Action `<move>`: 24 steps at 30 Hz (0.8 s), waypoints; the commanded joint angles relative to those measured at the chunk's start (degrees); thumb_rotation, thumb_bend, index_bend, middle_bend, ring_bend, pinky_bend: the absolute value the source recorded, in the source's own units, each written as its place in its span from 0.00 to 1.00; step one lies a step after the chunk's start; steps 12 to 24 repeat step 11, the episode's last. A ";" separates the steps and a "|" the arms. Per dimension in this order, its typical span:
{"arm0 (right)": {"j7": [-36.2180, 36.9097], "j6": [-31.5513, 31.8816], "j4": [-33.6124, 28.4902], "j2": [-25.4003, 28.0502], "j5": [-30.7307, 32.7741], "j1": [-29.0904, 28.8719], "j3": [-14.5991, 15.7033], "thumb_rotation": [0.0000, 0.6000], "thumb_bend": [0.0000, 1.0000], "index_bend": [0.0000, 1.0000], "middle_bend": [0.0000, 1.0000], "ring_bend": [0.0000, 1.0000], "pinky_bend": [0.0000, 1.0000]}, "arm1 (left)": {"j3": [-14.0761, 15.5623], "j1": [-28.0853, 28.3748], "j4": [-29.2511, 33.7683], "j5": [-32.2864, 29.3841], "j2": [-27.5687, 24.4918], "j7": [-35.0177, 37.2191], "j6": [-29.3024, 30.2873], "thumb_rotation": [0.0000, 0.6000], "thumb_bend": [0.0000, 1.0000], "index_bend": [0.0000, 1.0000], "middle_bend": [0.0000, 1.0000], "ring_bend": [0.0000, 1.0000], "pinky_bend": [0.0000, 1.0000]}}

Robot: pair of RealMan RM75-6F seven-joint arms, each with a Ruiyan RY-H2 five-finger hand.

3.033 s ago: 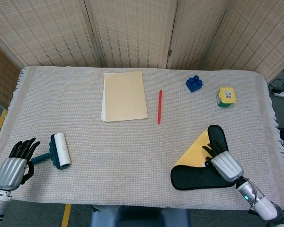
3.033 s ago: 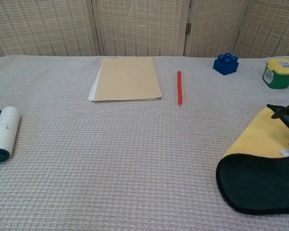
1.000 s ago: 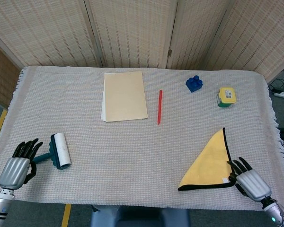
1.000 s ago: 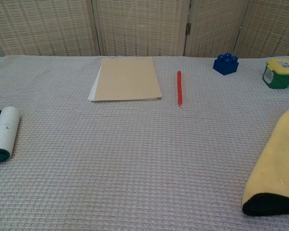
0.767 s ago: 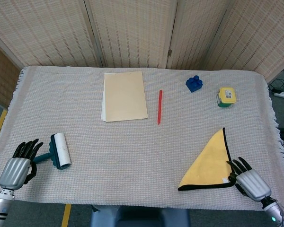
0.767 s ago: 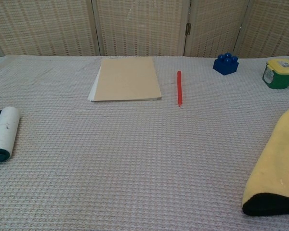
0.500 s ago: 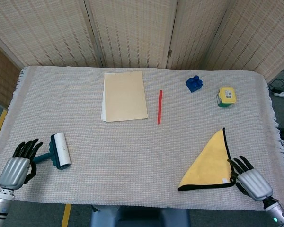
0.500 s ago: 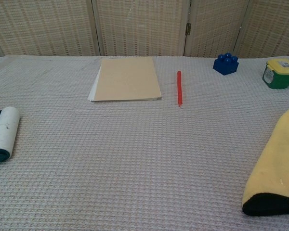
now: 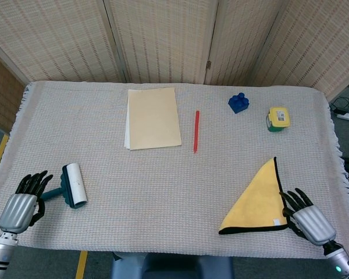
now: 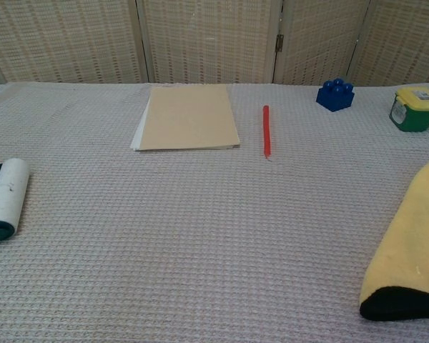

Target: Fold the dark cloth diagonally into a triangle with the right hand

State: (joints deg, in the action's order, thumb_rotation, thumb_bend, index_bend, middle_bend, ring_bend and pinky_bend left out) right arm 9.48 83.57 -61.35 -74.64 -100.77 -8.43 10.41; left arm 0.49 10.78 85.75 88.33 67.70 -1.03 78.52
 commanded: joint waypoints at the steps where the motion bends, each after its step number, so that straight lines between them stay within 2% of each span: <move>1: 2.39 1.91 -3.01 1.02 1.50 0.56 -1.60 1.00 0.49 0.35 0.08 0.07 0.00 | 0.04 0.04 0.01 0.09 0.04 -0.03 -0.04 1.00 0.90 0.00 0.06 0.00 0.00; 5: -0.06 2.27 -11.71 4.51 4.91 1.30 -3.75 1.00 0.49 0.12 0.00 0.00 0.00 | 0.08 -0.07 0.16 0.20 0.01 0.00 0.22 1.00 0.90 0.00 0.06 0.00 0.00; 9: -8.35 5.35 -21.75 8.48 9.12 4.08 -6.02 1.00 0.49 0.02 0.00 0.00 0.00 | 0.11 -0.23 0.55 0.17 -0.24 -0.41 0.45 1.00 0.90 0.00 0.06 0.00 0.00; 11: -11.20 7.97 -24.98 9.21 9.73 5.90 -6.45 1.00 0.49 0.00 0.00 0.00 0.00 | 0.21 -0.31 0.87 0.08 -0.36 -0.77 0.39 1.00 0.90 0.00 0.06 0.00 0.00; 24: -11.20 7.97 -24.98 9.21 9.73 5.90 -6.45 1.00 0.49 0.00 0.00 0.00 0.00 | 0.21 -0.31 0.87 0.08 -0.36 -0.77 0.39 1.00 0.90 0.00 0.06 0.00 0.00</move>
